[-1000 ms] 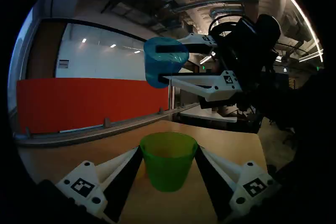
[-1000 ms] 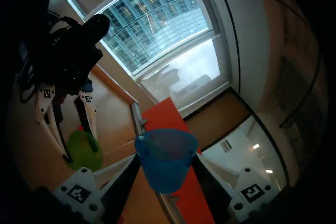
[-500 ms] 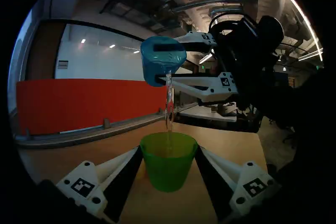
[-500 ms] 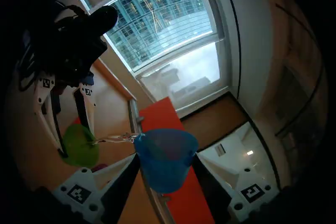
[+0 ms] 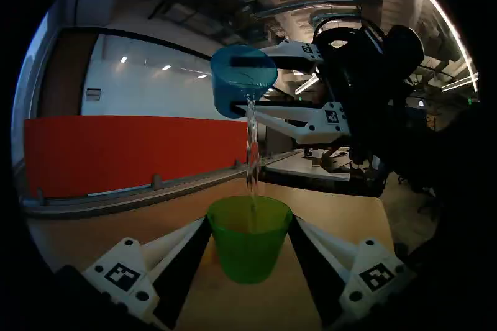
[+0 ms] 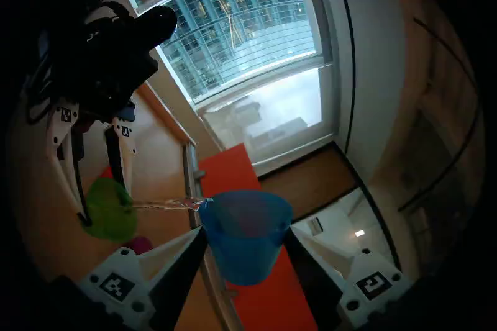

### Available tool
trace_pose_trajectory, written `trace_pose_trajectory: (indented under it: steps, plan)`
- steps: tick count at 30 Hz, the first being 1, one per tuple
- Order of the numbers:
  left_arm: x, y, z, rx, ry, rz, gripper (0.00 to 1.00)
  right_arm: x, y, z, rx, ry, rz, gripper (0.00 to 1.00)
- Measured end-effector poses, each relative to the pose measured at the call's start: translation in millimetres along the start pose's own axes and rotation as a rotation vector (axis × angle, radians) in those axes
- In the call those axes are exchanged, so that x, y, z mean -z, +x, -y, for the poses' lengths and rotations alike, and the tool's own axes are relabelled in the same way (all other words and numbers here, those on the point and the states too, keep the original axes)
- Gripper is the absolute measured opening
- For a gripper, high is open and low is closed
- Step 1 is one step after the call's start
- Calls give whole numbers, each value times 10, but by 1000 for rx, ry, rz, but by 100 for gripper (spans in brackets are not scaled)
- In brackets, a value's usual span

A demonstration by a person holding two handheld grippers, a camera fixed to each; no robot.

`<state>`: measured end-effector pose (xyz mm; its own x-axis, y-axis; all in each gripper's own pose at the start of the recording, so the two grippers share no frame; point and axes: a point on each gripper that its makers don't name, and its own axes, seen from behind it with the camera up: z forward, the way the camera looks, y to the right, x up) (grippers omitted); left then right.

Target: Pour water

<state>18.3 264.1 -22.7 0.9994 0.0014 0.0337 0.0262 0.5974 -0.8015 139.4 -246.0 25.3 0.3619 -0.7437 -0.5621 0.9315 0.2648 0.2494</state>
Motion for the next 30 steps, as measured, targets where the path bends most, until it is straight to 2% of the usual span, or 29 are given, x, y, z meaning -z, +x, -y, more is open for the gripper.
trace_pose_trajectory:
  steps: [17, 30]
  plan:
    - [-1, 19, 15, 0, 0, 0, 86, -40, 6, -83, 78, -17, -4, 87]
    - [4, 22, -23, -2, -6, 0, 86, -63, 37, -122, 144, -27, -9, 87]
